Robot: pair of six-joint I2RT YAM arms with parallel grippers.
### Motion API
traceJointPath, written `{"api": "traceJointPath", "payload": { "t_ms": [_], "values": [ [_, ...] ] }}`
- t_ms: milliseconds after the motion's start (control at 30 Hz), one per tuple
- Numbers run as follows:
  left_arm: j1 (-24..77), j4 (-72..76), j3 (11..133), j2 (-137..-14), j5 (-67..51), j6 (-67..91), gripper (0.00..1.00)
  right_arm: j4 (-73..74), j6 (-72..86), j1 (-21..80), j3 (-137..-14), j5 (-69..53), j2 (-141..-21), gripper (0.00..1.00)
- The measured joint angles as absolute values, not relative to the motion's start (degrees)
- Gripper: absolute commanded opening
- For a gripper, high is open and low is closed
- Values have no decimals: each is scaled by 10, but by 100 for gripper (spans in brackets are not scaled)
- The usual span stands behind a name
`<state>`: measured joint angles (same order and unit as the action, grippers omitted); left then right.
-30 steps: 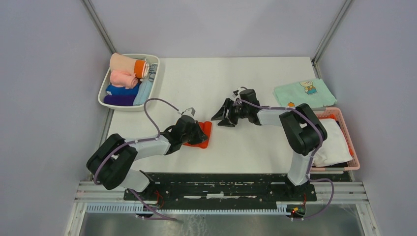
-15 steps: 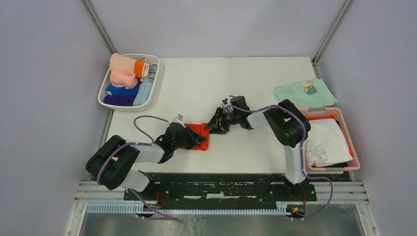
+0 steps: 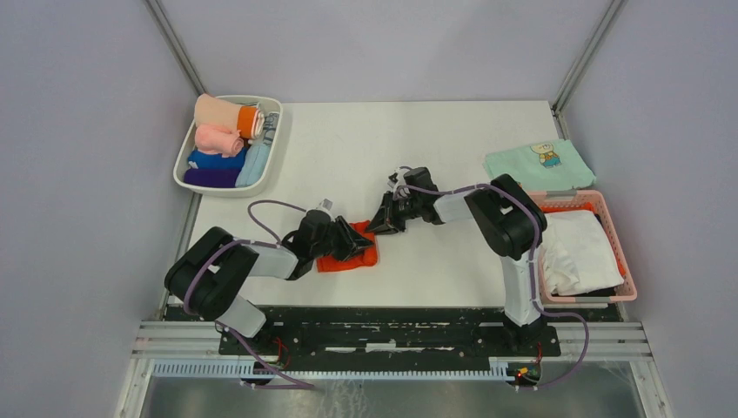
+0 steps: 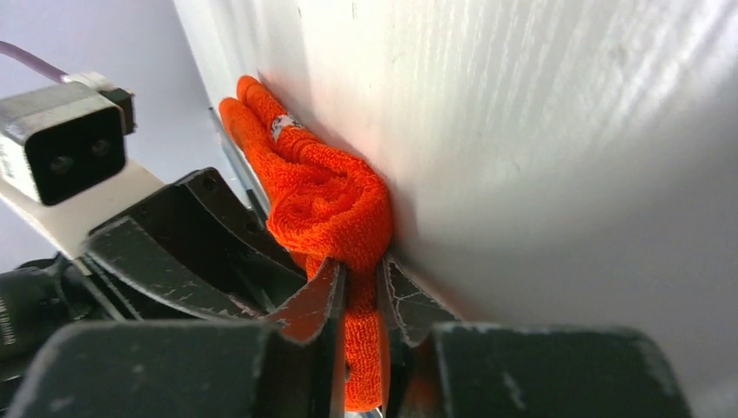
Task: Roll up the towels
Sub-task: Roll the towel at the center of the board.
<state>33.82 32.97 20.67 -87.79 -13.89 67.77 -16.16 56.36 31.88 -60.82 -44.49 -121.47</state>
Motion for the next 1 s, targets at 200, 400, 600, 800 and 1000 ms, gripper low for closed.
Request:
{"api": "traceJointPath", "payload": {
  "t_ms": [200, 400, 600, 800, 1000],
  "values": [
    [344, 228, 284, -880, -138, 626, 54, -43, 490, 304, -603, -345, -1141, 7],
    [376, 96, 378, -869, -81, 547, 57, 86, 451, 282, -595, -205, -1061, 6],
    [482, -13, 473, -861, 68, 464, 57, 166, 449, 280, -590, -104, -1015, 7],
    [625, -62, 573, -896, 232, 369, 56, 183, 465, 280, -593, -98, -1015, 8],
    [694, -96, 651, -1006, 357, 298, 55, 195, 476, 280, -599, -99, -1018, 9]
  ]
}}
